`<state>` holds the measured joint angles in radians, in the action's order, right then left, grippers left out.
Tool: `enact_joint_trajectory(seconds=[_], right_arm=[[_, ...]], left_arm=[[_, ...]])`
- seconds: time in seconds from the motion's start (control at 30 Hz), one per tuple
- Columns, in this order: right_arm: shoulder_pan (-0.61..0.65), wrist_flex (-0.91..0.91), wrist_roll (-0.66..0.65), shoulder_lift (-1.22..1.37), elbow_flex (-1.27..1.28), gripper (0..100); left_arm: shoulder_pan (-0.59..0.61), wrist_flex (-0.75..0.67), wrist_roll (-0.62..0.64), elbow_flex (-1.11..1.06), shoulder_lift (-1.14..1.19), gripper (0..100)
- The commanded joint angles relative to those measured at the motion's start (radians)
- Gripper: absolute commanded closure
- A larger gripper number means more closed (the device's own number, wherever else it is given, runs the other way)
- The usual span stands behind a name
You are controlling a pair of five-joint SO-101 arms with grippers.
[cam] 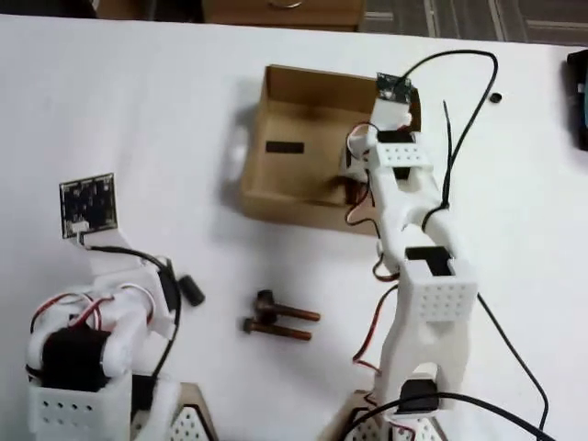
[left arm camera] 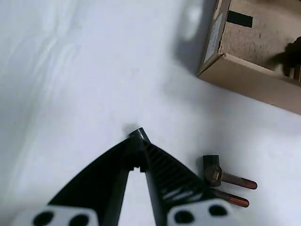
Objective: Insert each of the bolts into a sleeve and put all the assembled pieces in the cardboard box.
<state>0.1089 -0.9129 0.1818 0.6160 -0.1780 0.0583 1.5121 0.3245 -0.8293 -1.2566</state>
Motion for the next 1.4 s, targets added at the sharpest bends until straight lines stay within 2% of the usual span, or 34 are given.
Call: enact_joint_trajectory(seconds=[0.0,0.13,0.23,0.6,0.8,0.97,1.13,1.37], right_arm=[[-0.012,-0.008,-0.005,-0.001,-0.037,92.9],[-0.012,-0.010,-0.005,-0.002,-0.037,81.3],[-0.005,-0.019,-0.005,-0.022,-0.037,76.2],[0.010,-0.182,-0.005,-0.427,-0.037,75.4],[0.039,-0.384,-0.005,-0.644,-0.035,75.4],[0.143,-0.615,-0.005,-0.746,-0.012,75.4],[0.298,-0.727,-0.005,-0.748,0.080,75.4],[0.501,-0.743,0.005,-0.746,0.186,75.4]], left_arm=[[0.009,-0.003,-0.005,0.005,0.000,98],[0.009,-0.003,-0.005,0.004,0.000,98],[0.009,-0.003,-0.005,0.004,0.000,98],[0.011,-0.012,0.000,0.002,0.000,98],[0.012,-0.023,0.002,-0.004,0.003,98],[0.015,-0.063,0.002,-0.044,0.002,98],[0.026,-0.066,0.002,-0.042,0.002,98],[0.262,-0.075,-0.006,-0.048,0.002,98]])
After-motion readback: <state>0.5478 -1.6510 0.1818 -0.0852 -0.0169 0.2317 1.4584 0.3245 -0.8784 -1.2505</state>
